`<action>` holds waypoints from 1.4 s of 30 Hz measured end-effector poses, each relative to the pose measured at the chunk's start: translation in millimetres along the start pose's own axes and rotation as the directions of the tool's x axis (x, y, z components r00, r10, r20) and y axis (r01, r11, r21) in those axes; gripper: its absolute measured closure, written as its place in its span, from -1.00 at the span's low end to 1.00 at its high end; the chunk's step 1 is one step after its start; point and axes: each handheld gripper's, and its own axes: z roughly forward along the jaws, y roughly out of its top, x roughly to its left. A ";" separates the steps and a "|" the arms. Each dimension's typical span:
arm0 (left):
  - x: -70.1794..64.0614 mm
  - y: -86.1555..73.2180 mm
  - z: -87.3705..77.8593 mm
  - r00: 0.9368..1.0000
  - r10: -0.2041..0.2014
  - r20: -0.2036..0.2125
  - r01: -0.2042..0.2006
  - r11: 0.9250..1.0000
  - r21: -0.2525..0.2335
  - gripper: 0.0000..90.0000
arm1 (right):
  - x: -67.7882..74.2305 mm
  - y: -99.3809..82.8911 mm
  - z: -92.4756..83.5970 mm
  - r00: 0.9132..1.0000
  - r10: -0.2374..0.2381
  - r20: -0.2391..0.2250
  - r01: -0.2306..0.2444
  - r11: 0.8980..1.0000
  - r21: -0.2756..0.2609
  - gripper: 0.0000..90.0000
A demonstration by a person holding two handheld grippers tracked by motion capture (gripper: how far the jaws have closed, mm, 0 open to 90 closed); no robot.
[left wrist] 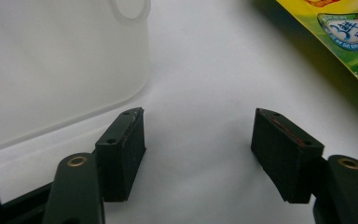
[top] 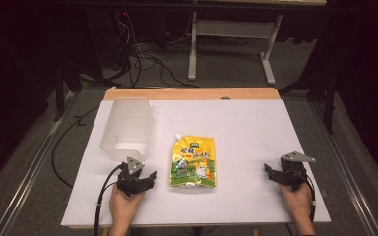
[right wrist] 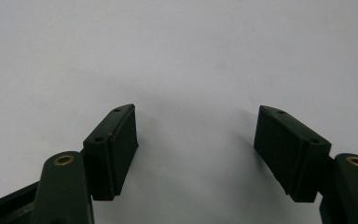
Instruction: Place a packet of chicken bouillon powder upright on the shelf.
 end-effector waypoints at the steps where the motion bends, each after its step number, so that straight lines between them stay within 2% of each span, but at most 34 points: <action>1: 0.0 0.0 0.0 1.000 0.000 0.000 0.000 1.000 0.000 -0.21 | 0.0 0.0 0.0 1.000 0.000 0.000 0.000 1.000 0.000 -0.33; 3: 0.4 0.3 0.0 1.000 -0.002 0.001 0.002 1.000 0.003 -0.22 | -1.6 0.2 0.4 1.000 0.012 -0.011 -0.012 1.000 0.004 -0.33; 11: 1.2 1.3 0.0 1.000 -0.006 0.010 0.006 1.000 0.010 -0.23 | -1.6 0.2 0.5 1.000 0.011 -0.010 -0.011 1.000 0.004 -0.33; 14: 2.6 1.5 0.0 1.000 -0.010 0.027 0.010 1.000 0.011 -0.28 | -1.1 0.1 0.3 1.000 0.005 -0.008 -0.005 1.000 0.002 -0.33; 21: 0.5 2.0 -0.2 1.000 0.002 0.008 -0.002 1.000 0.012 -0.29 | -0.5 0.0 0.2 1.000 0.002 -0.004 -0.002 1.000 0.000 -0.33; 25: -2.8 3.3 -4.9 1.000 -0.009 0.009 0.009 1.000 -0.026 -0.29 | -0.1 0.0 0.0 1.000 0.000 -0.001 0.000 1.000 0.000 -0.33; 30: -7.7 8.3 -10.2 0.998 -0.027 0.058 0.028 0.999 -0.025 -0.28 | 0.0 0.1 0.0 1.000 0.000 0.000 0.000 1.000 0.000 -0.33; 31: -10.5 10.6 -11.6 0.996 -0.035 0.080 0.036 0.999 -0.018 -0.28 | 0.4 0.0 -0.1 1.000 -0.001 0.001 0.001 1.000 -0.001 -0.32; 34: -14.2 13.1 -12.5 0.997 -0.020 0.079 0.020 1.000 -0.002 -0.27 | 0.3 0.0 -0.1 1.000 0.001 -0.001 -0.001 1.000 0.000 -0.32; 37: -19.1 17.0 -14.8 0.995 -0.022 0.098 0.021 1.000 0.010 -0.31 | 0.3 0.0 -0.1 1.000 0.000 0.000 0.000 1.000 0.000 -0.32; 39: -22.2 22.0 -17.9 0.991 -0.034 0.126 0.034 0.999 0.006 -0.31 | 0.4 0.0 -0.1 1.000 -0.001 0.000 0.001 1.000 -0.001 -0.32; 40: -22.2 22.0 -17.9 0.991 -0.034 0.126 0.034 0.999 0.006 -0.30 | 0.4 0.0 -0.1 1.000 -0.001 0.000 0.001 1.000 -0.001 -0.32; 42: -23.4 27.1 -19.7 0.985 -0.071 0.158 0.069 0.997 0.015 -0.27 | 0.5 0.0 -0.3 1.000 -0.002 0.001 0.002 1.000 -0.001 -0.32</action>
